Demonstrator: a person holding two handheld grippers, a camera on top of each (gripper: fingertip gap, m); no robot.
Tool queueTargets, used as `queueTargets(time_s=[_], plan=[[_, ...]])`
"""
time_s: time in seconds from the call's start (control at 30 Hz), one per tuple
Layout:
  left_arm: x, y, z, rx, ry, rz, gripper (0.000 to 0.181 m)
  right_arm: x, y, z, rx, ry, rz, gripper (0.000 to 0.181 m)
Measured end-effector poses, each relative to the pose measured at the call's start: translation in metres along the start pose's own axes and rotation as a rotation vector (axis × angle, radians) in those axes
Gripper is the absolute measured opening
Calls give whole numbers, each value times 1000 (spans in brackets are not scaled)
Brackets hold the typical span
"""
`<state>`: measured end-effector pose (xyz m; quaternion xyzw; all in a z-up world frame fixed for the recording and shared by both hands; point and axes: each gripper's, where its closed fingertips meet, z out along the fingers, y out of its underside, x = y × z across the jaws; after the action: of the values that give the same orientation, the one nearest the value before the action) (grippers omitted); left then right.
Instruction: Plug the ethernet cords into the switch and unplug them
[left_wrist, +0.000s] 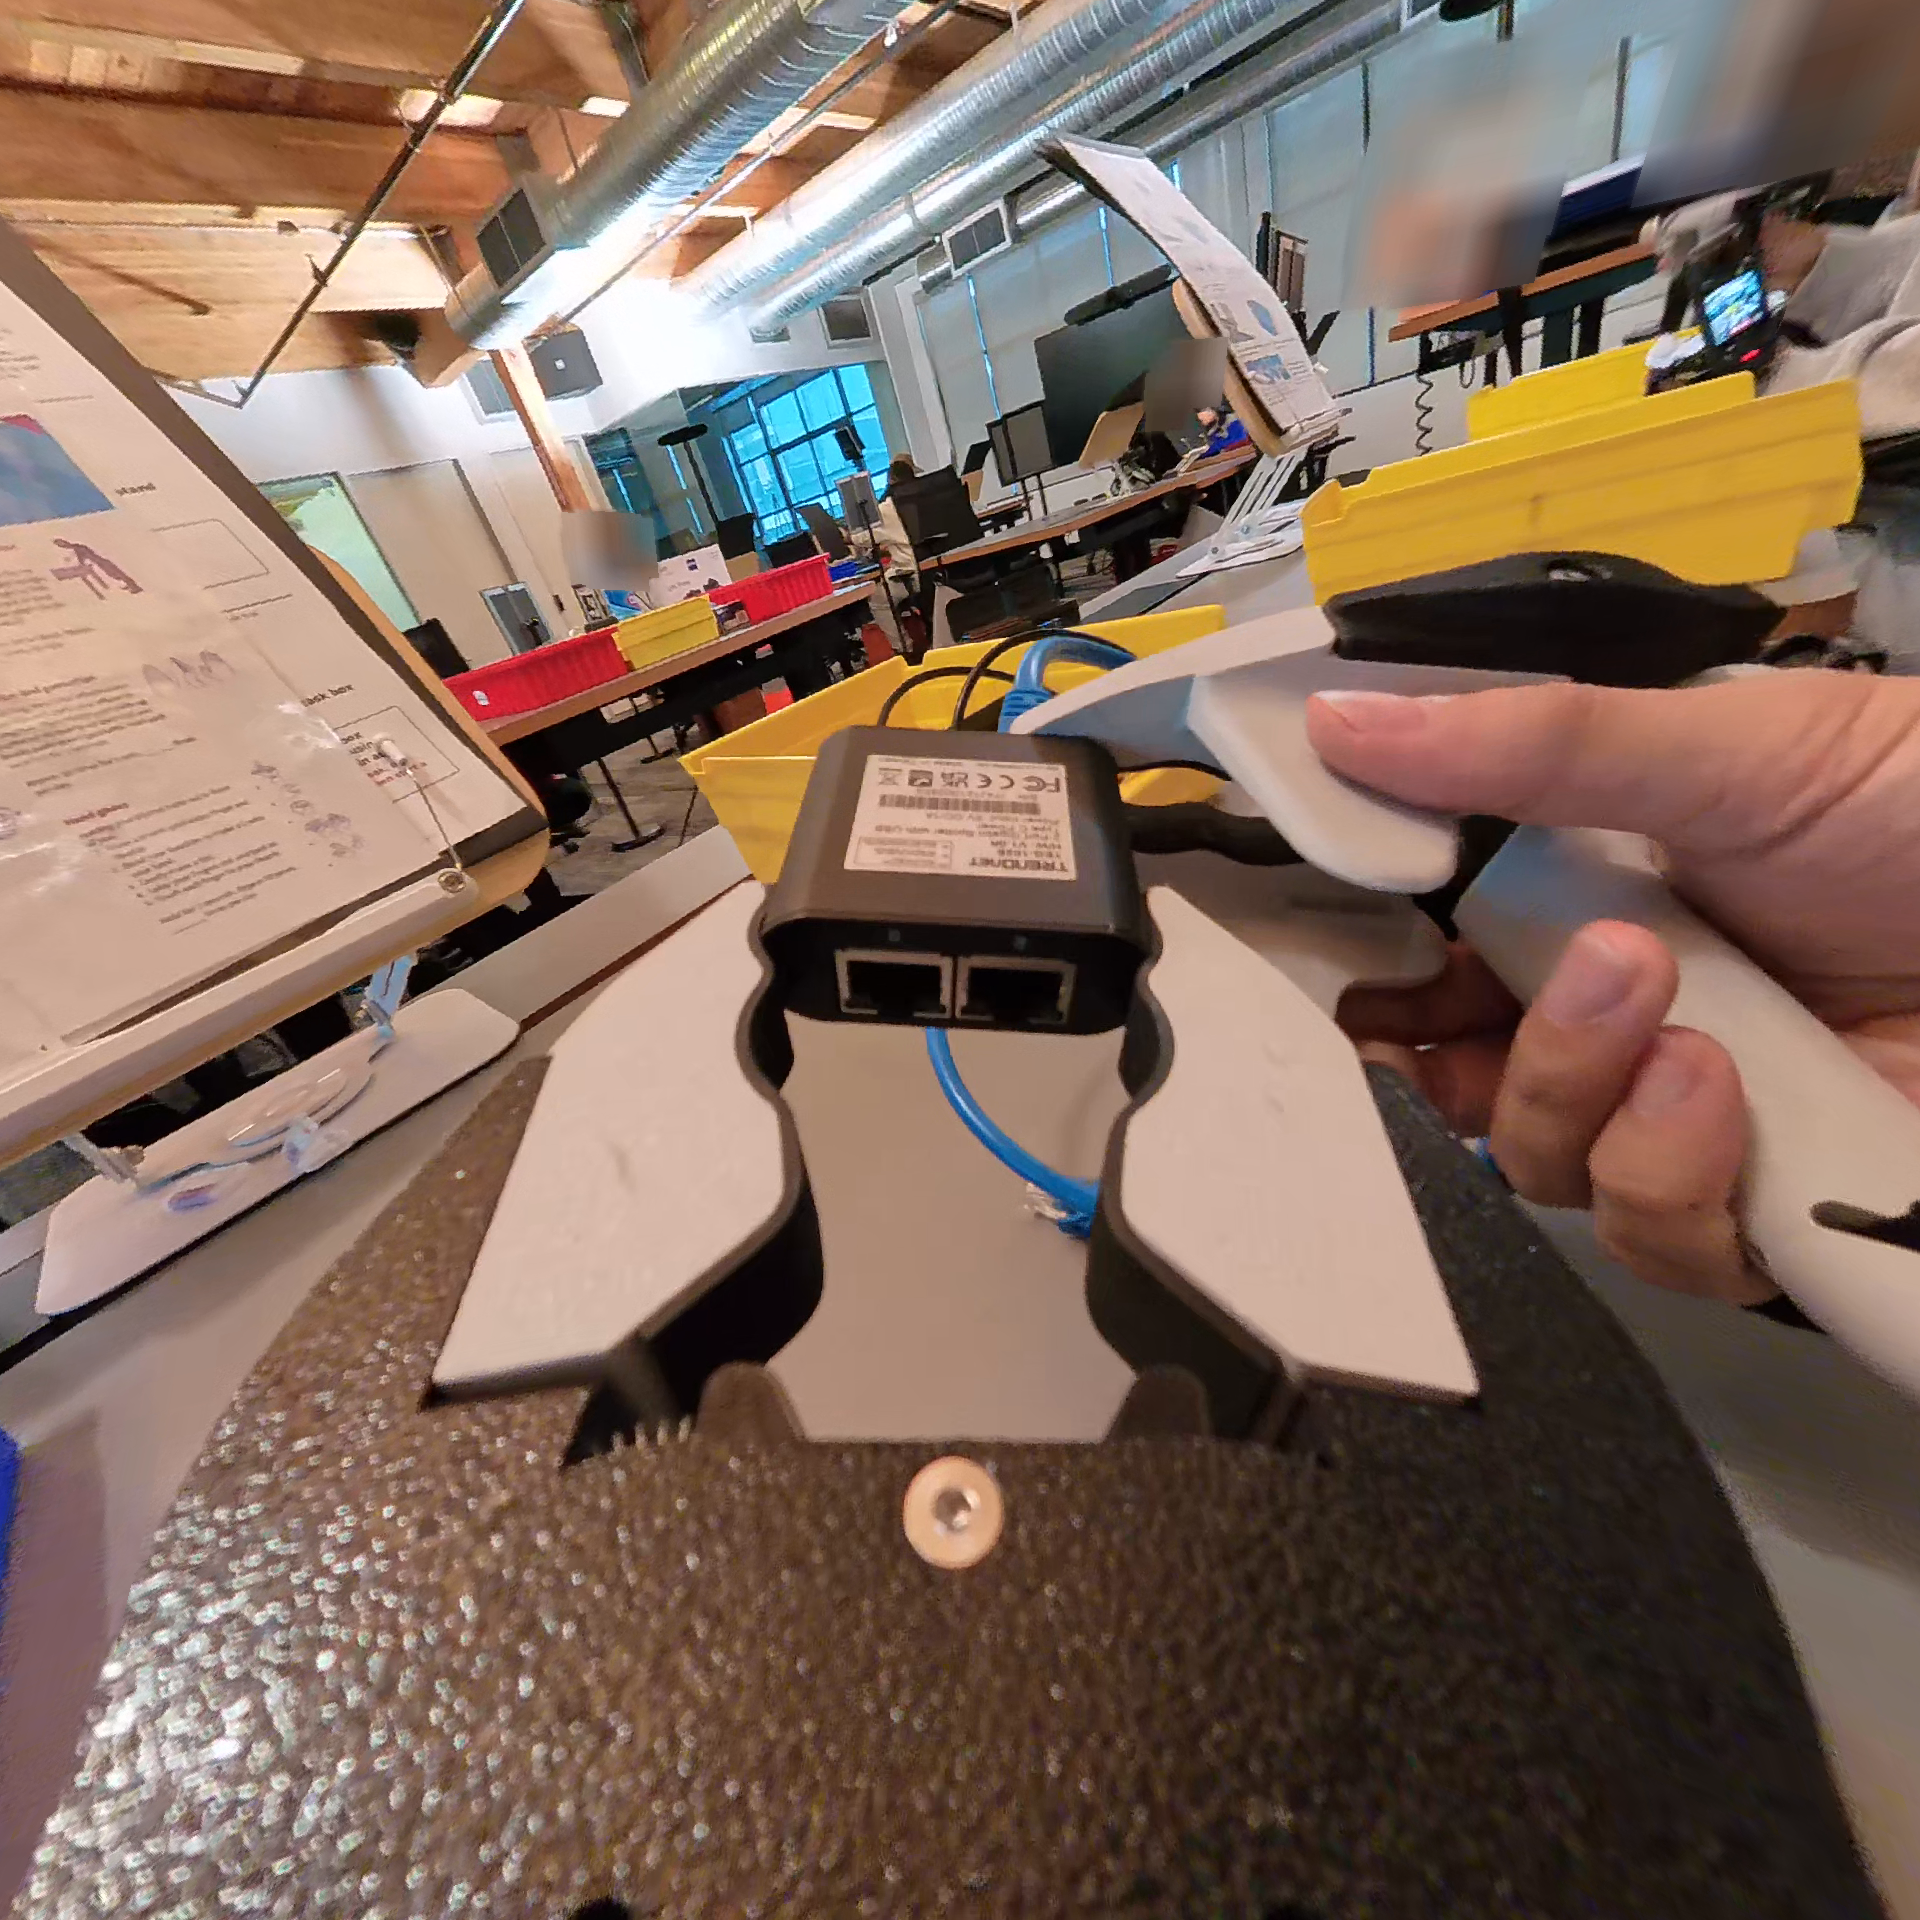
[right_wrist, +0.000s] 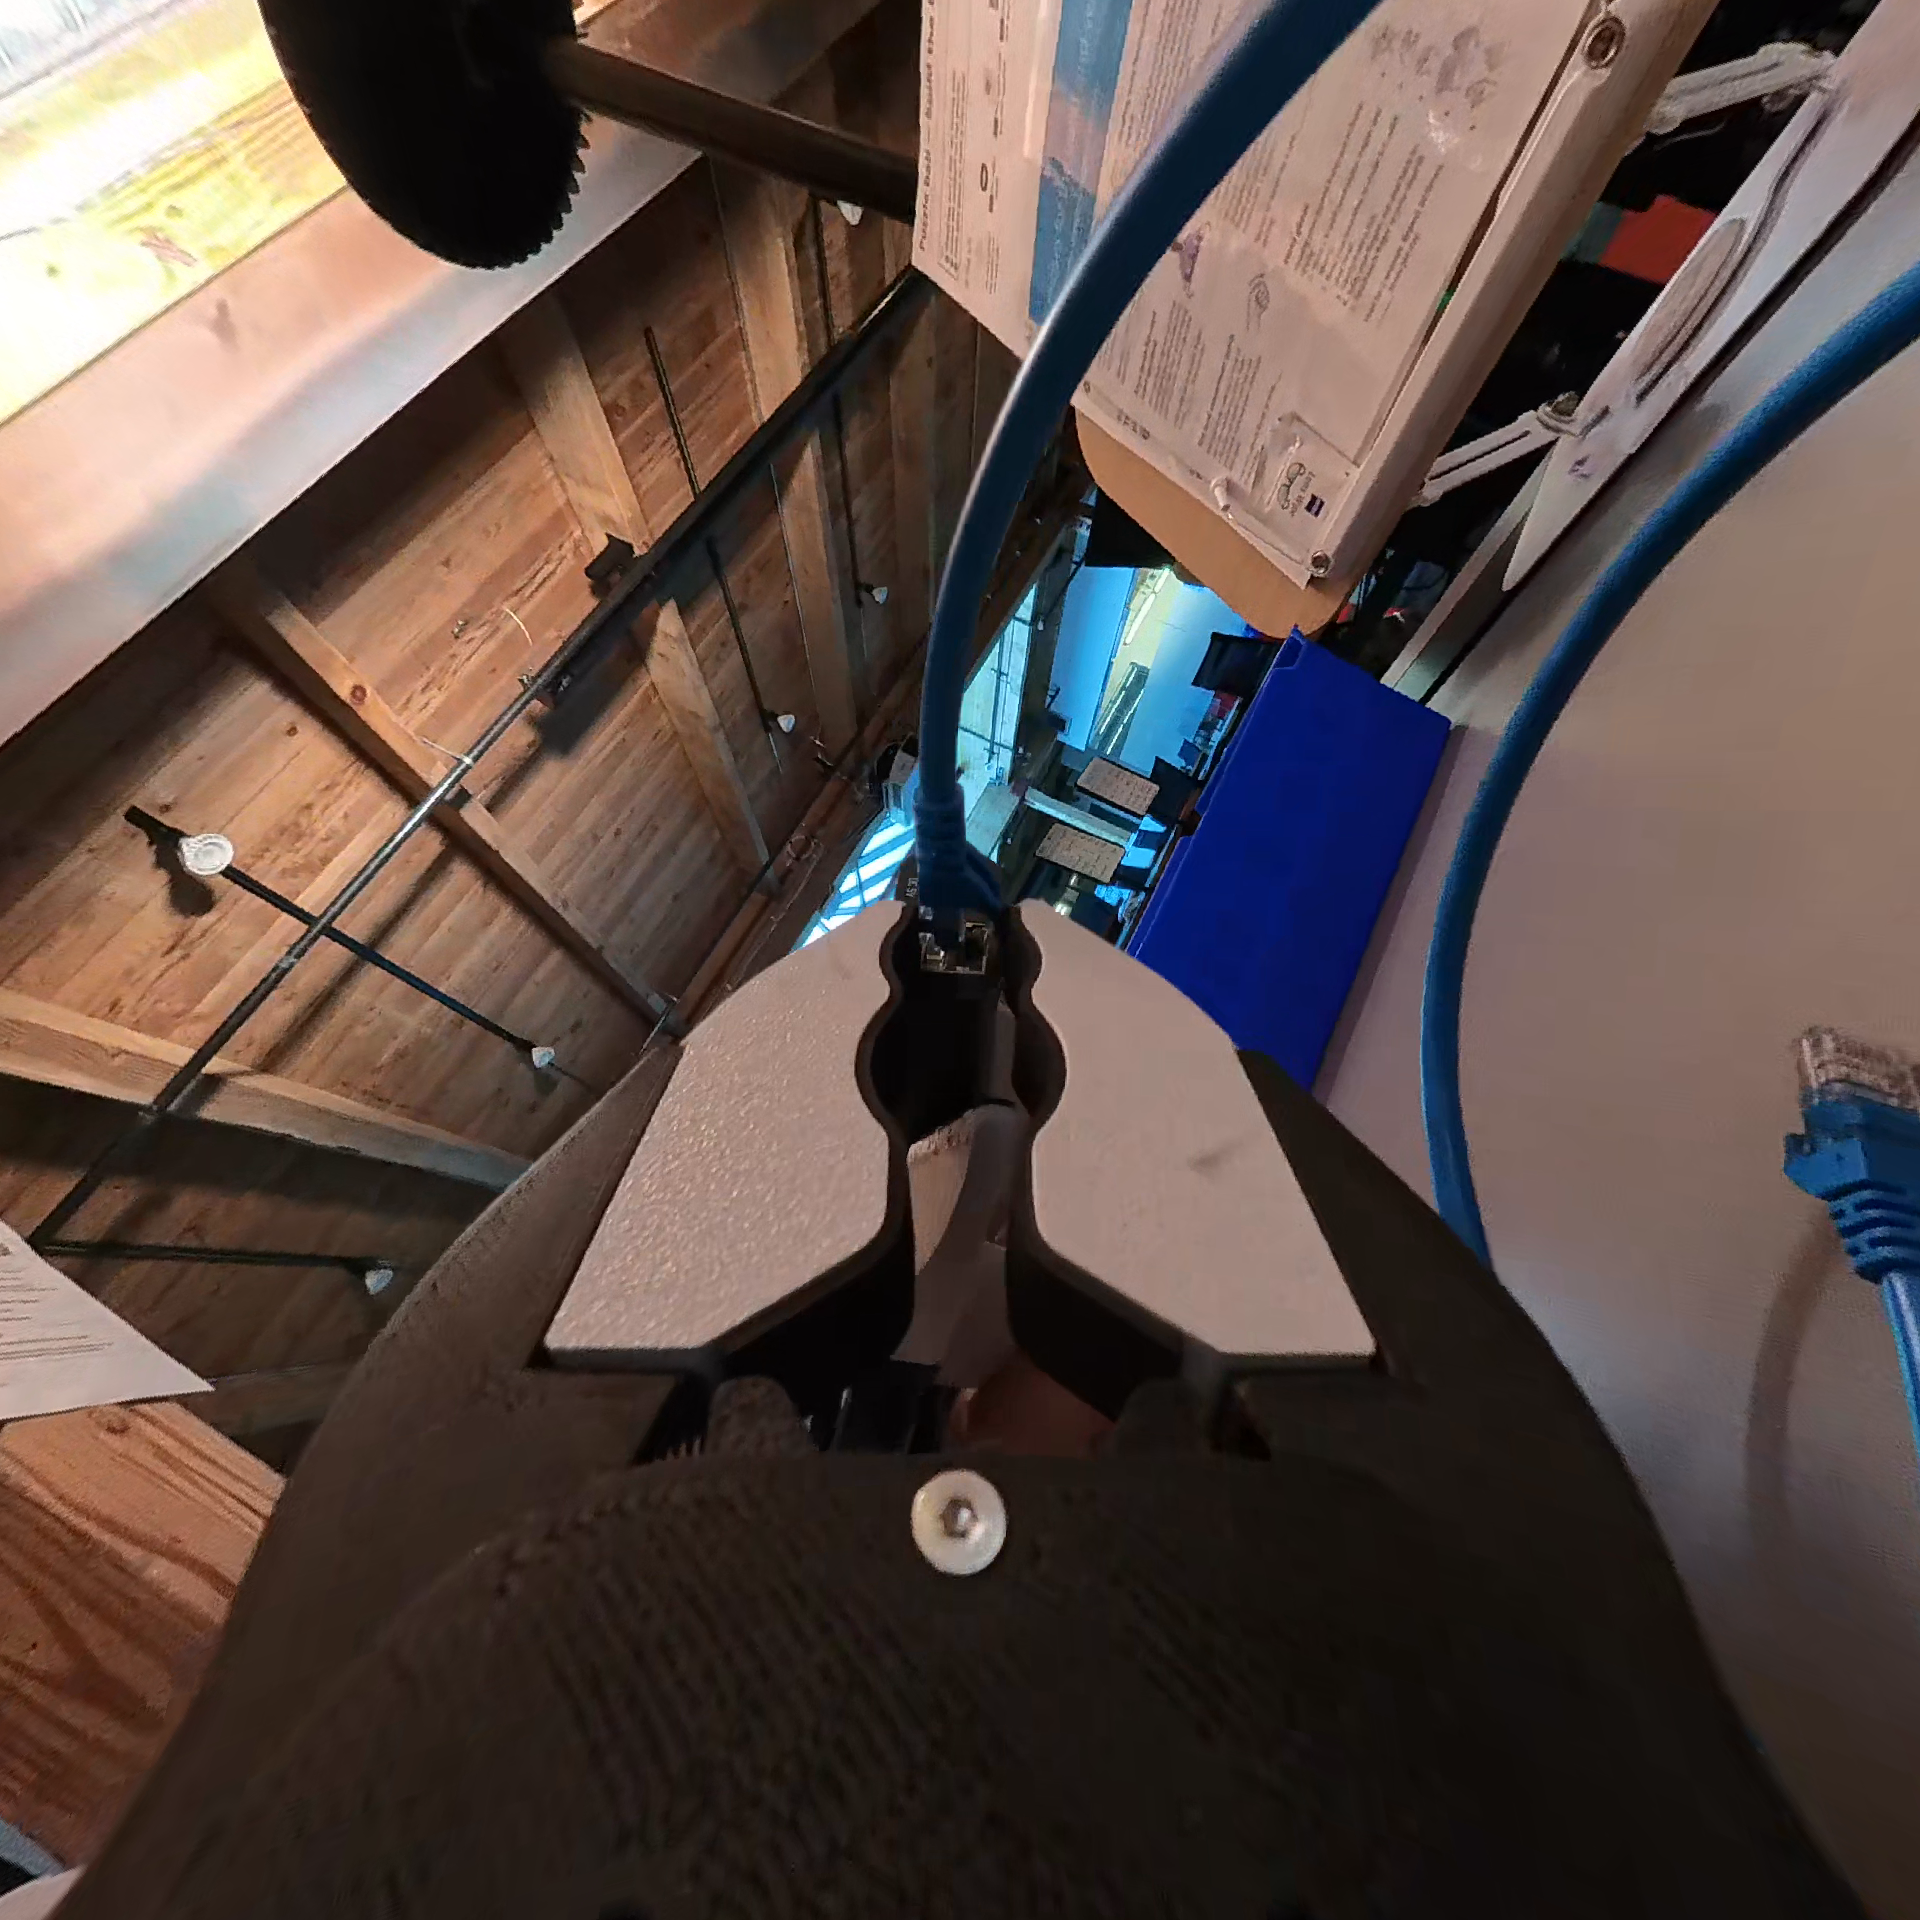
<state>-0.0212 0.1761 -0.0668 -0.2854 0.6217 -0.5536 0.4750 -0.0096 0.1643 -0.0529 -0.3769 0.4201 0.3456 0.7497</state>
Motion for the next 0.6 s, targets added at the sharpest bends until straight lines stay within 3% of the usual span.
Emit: queueTargets(time_s=[0.6], plan=[[-1,6,1,14,-21,-6,61,2,3,1,-38,-6,-92,13]])
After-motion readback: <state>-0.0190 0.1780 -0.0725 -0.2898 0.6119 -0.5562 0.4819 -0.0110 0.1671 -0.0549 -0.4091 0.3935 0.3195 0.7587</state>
